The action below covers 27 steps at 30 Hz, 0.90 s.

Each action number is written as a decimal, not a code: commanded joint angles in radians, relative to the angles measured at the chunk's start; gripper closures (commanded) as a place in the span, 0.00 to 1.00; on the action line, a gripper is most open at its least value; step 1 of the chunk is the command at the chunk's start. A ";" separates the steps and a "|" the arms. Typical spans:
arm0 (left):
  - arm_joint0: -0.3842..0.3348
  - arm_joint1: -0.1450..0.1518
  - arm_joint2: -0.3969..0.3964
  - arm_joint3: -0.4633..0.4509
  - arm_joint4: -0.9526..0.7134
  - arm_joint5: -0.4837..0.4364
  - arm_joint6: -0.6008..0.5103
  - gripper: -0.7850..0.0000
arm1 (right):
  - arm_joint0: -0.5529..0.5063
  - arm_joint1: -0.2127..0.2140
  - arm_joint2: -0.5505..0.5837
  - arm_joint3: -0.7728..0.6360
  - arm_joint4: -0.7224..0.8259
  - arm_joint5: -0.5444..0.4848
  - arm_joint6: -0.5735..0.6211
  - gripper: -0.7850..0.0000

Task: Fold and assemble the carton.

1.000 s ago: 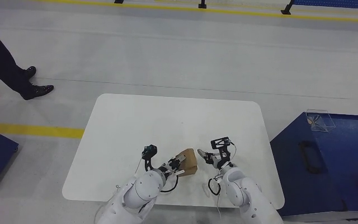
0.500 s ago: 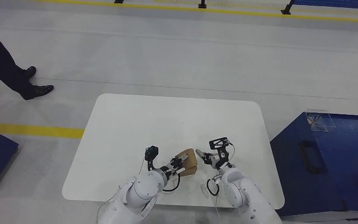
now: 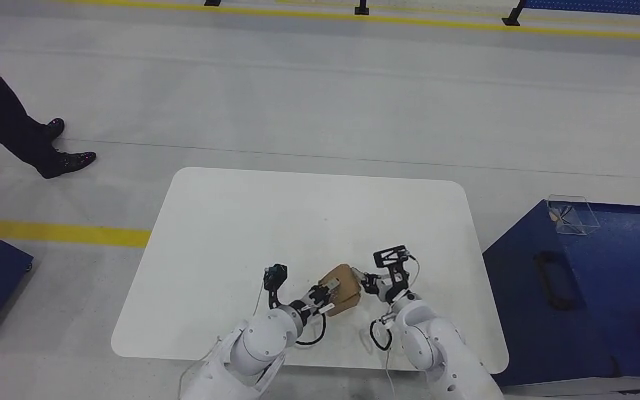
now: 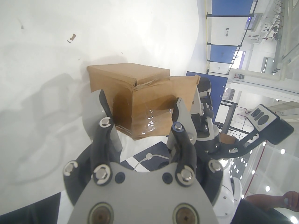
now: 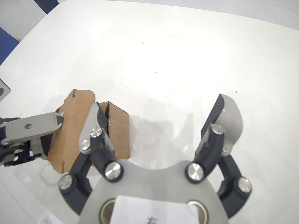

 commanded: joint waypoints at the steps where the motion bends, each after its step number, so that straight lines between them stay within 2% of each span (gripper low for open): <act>1: 0.001 -0.001 0.001 0.000 0.001 0.000 0.000 0.43 | 0.005 -0.001 -0.004 0.007 -0.003 0.001 0.002 0.00; 3: 0.001 -0.002 0.005 0.003 0.005 0.005 0.000 0.47 | 0.009 -0.002 -0.006 0.015 -0.002 0.003 0.005 0.00; 8: -0.003 -0.006 0.012 0.010 0.009 0.008 0.002 0.45 | 0.015 -0.004 -0.012 0.030 -0.002 0.002 0.008 0.00; 14: -0.006 -0.010 0.020 0.019 0.021 0.018 0.009 0.49 | 0.023 -0.006 -0.013 0.045 0.006 -0.003 0.012 0.00; 21: -0.010 -0.014 0.022 0.032 0.028 0.028 0.013 0.49 | 0.026 -0.007 -0.006 0.049 0.013 -0.007 0.016 0.00; 27: -0.011 -0.017 0.021 0.035 0.029 0.031 0.013 0.45 | 0.026 -0.007 -0.002 0.049 0.018 -0.009 0.022 0.00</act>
